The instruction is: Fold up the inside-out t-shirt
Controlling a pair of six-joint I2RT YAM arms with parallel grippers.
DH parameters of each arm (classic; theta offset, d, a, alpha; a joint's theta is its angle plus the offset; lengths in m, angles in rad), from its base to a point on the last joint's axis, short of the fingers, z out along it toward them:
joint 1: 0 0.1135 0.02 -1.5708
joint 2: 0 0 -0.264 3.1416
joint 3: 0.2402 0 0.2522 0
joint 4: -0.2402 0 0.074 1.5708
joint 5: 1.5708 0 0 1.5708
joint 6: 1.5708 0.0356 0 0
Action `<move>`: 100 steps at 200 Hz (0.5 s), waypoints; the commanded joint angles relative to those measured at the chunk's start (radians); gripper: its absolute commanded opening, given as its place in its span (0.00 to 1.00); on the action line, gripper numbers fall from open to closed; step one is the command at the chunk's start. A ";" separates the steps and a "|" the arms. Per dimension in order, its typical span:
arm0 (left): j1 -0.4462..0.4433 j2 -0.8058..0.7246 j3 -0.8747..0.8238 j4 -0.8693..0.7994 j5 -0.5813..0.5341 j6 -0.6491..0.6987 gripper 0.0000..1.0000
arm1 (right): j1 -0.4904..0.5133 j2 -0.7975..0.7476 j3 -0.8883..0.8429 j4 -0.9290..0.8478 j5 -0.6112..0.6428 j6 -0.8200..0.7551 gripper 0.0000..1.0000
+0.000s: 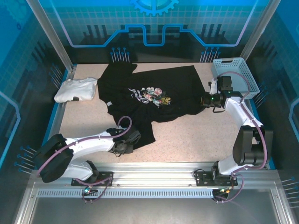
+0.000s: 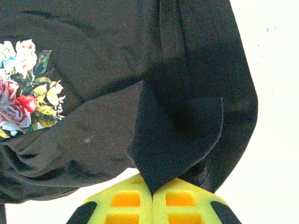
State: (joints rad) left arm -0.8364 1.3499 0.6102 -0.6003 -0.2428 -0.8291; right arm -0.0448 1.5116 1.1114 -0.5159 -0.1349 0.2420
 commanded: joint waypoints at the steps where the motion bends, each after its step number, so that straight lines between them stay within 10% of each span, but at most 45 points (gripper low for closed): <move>1: -0.019 0.013 -0.059 0.047 0.081 -0.027 0.12 | 0.001 -0.032 -0.017 -0.014 0.016 -0.014 0.00; 45: -0.010 -0.249 0.072 -0.090 -0.172 0.061 0.00 | -0.025 -0.110 -0.030 0.001 0.027 -0.003 0.00; 100: -0.003 -0.499 0.514 -0.014 -0.520 0.532 0.00 | -0.077 -0.394 0.093 -0.038 0.029 0.017 0.00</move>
State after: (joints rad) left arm -0.8452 0.9241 0.9569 -0.6636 -0.5564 -0.5838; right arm -0.1028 1.2533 1.0973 -0.5282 -0.1120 0.2440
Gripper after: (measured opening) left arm 0.053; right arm 0.057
